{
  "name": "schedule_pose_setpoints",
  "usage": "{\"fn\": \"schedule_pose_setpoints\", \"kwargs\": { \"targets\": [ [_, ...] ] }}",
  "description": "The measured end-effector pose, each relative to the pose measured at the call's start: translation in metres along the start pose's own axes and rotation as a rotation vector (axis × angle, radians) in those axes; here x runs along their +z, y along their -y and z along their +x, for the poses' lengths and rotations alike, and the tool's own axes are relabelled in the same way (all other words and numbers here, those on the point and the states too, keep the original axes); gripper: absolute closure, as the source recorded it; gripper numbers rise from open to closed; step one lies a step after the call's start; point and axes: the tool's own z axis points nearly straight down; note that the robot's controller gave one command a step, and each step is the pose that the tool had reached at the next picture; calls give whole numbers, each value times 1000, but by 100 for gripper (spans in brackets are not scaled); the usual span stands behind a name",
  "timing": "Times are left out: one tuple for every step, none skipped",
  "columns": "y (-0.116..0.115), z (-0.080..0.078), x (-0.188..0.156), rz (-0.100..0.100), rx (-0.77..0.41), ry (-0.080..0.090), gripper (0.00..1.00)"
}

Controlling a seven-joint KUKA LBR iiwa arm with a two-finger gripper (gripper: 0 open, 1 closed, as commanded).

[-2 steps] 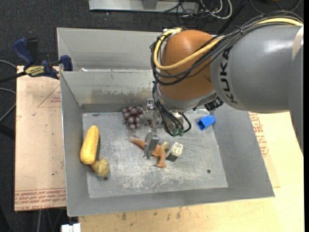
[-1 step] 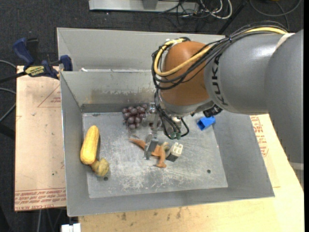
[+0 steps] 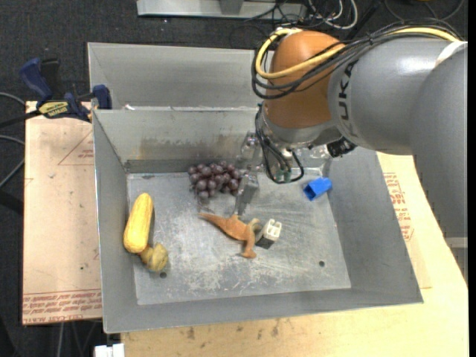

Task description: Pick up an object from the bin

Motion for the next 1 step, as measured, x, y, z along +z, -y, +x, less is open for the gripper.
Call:
{"fn": "schedule_pose_setpoints", "kwargs": {
  "targets": [
    [-7,-10,-3,0,-10,4,0]
  ]
}}
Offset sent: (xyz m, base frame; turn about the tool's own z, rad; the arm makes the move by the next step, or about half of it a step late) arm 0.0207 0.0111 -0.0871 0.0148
